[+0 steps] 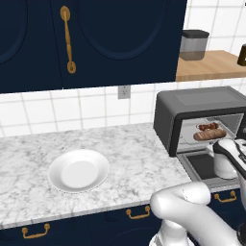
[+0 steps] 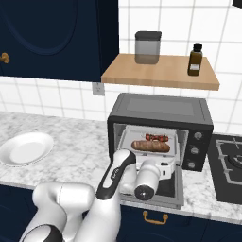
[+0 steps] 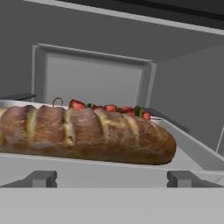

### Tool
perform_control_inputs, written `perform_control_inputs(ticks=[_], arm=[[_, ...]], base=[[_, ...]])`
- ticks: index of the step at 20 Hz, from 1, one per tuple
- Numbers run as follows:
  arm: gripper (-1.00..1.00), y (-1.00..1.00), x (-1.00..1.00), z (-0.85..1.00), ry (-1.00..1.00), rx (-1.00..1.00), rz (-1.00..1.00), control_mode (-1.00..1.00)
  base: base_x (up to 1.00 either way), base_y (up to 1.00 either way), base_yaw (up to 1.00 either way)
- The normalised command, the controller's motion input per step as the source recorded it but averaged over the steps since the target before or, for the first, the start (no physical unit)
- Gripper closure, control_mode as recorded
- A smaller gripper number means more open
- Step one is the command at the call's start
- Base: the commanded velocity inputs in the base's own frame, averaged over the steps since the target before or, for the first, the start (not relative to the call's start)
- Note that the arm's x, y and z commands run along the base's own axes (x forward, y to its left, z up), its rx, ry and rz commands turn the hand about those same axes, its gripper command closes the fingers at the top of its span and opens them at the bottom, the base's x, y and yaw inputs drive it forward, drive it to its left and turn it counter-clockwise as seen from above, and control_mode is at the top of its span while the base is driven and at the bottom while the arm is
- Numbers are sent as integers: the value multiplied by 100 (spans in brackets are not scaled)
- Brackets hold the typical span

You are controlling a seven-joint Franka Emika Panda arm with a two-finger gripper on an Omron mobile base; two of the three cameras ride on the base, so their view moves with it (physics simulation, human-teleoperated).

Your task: Pick up the kebab skewer and baguette bread, and place them inside the toaster oven. Close the toaster oven door and start by setting the timer.

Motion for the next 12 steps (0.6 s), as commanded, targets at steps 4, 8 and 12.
perform_control_inputs(ticks=[4, 8, 12], arm=[[-100, 6, 26, 0, 3, 0, 0, -100], [-100, 5, 28, 0, 2, 0, 0, -100], [-100, 1, 36, 1, 2, 0, 0, -100]], base=[[0, 0, 0], [0, 0, 0], [0, 0, 0]])
